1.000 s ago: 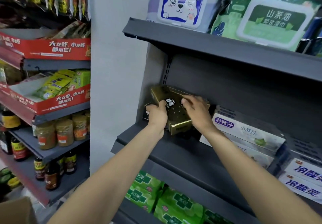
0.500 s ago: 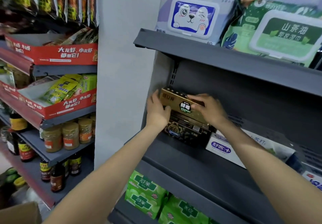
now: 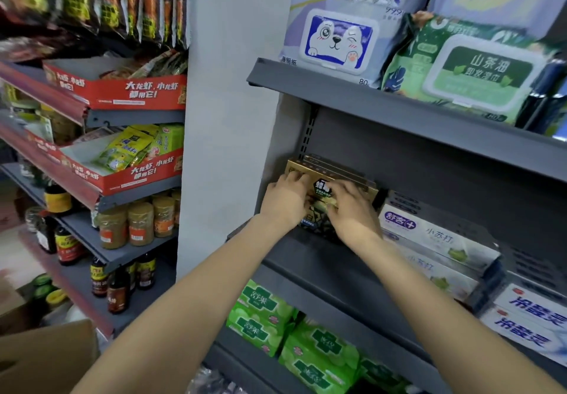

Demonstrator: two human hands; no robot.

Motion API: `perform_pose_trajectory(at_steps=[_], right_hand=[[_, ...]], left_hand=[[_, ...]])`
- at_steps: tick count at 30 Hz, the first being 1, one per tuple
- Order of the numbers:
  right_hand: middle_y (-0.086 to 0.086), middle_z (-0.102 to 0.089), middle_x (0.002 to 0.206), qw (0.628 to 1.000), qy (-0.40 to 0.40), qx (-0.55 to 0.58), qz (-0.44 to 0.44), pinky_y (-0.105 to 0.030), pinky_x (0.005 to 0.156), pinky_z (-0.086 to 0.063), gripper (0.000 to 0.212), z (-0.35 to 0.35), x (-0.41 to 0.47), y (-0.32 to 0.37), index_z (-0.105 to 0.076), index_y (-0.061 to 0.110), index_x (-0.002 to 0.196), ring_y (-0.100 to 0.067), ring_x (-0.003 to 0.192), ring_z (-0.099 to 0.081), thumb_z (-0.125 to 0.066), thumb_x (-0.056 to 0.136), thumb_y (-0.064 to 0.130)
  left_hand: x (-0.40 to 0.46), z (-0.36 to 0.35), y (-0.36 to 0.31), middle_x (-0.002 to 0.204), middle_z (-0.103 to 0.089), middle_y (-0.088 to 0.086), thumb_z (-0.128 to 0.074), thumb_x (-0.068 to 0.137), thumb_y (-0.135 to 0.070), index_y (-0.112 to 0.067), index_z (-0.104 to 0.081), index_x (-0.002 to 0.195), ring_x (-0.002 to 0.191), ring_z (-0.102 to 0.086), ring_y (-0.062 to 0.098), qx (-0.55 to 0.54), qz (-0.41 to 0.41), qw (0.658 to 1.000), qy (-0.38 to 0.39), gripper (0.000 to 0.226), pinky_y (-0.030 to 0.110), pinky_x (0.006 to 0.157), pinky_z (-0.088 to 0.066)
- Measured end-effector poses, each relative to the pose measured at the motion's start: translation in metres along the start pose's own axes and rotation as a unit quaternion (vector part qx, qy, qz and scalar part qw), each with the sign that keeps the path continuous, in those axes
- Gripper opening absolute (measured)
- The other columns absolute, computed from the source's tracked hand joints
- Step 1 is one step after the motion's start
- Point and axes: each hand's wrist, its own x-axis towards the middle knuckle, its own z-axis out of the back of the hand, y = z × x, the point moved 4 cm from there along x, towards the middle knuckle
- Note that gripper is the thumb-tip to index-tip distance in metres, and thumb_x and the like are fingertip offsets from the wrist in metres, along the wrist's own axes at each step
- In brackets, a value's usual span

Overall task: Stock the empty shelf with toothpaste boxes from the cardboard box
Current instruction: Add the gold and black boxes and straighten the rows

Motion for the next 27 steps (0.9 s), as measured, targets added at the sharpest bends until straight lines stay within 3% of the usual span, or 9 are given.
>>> perform_pose_trajectory(at_steps=[4,8,11,14,17,22,24,27], right_hand=[[-0.004,-0.051,0.134,0.996,0.015,0.082,0.043,-0.033,0.098,-0.042,0.039,0.000,-0.058,0.029,-0.052,0.016,0.130,-0.022,0.122,-0.050,-0.047,0.092,0.013],[-0.007,-0.057,0.122,0.983,0.077,0.157,0.059,-0.037,0.089,-0.047,0.034,-0.022,-0.111,0.068,-0.057,0.015,0.125,-0.023,0.113,-0.054,-0.046,0.093,0.013],[-0.007,-0.061,0.117,0.973,0.113,0.190,0.064,-0.042,0.085,-0.050,0.029,-0.045,-0.149,0.108,-0.061,0.015,0.118,-0.025,0.107,-0.058,-0.047,0.093,0.014],[-0.009,-0.067,0.111,0.962,0.151,0.216,0.072,-0.037,0.084,-0.048,0.027,-0.076,-0.188,0.154,-0.065,0.013,0.113,-0.028,0.102,-0.060,-0.049,0.092,0.013],[-0.010,-0.068,0.107,0.942,0.210,0.249,0.079,-0.032,0.073,-0.045,0.026,-0.109,-0.228,0.210,-0.067,0.010,0.110,-0.027,0.096,-0.062,-0.048,0.093,0.011],[-0.011,-0.070,0.104,0.915,0.294,0.270,0.065,-0.034,0.081,-0.045,0.024,-0.180,-0.282,0.311,-0.068,0.012,0.105,-0.029,0.099,-0.062,-0.051,0.089,0.010],[-0.011,-0.069,0.105,0.901,0.328,0.278,0.047,-0.032,0.083,-0.042,0.024,-0.212,-0.301,0.348,-0.066,0.010,0.108,-0.029,0.101,-0.061,-0.051,0.089,0.010],[-0.008,-0.065,0.116,0.883,0.394,0.254,-0.026,-0.032,0.086,-0.044,0.033,-0.263,-0.324,0.391,-0.055,0.016,0.125,-0.026,0.110,-0.058,-0.052,0.093,0.020]], left_hand=[[-0.060,0.016,-0.002,0.123,-0.055,0.009,-0.046,0.092,-0.015,-0.012,-0.051,0.123,0.114,-0.051,0.029,0.068,-0.013,0.998,0.006,0.031,0.038,0.085,-0.043],[-0.139,0.025,0.026,0.119,-0.058,0.008,-0.043,0.093,-0.016,-0.014,-0.050,0.122,0.111,-0.053,0.028,0.136,0.028,0.990,0.022,0.030,0.036,0.083,-0.041],[-0.202,0.031,0.058,0.116,-0.061,0.007,-0.042,0.094,-0.016,-0.015,-0.053,0.123,0.106,-0.056,0.028,0.105,0.090,0.989,0.050,0.031,0.035,0.076,-0.043],[-0.263,0.035,0.095,0.114,-0.061,0.008,-0.043,0.094,-0.014,-0.013,-0.055,0.120,0.102,-0.058,0.030,0.061,0.149,0.982,0.093,0.029,0.032,0.068,-0.043],[-0.324,0.042,0.142,0.110,-0.061,0.011,-0.046,0.093,-0.016,-0.012,-0.057,0.114,0.101,-0.059,0.032,0.046,0.209,0.969,0.128,0.024,0.035,0.071,-0.046],[-0.414,0.039,0.253,0.114,-0.062,0.012,-0.047,0.092,-0.015,-0.010,-0.060,0.111,0.109,-0.058,0.033,0.030,0.325,0.926,0.188,0.023,0.039,0.083,-0.048],[-0.443,0.032,0.299,0.112,-0.062,0.014,-0.046,0.091,-0.010,-0.007,-0.058,0.108,0.107,-0.059,0.033,0.031,0.342,0.911,0.229,0.022,0.040,0.081,-0.049],[-0.476,0.021,0.358,0.124,-0.055,0.015,-0.049,0.089,-0.010,-0.005,-0.050,0.123,0.115,-0.051,0.034,0.046,0.344,0.889,0.298,0.034,0.043,0.089,-0.046]])
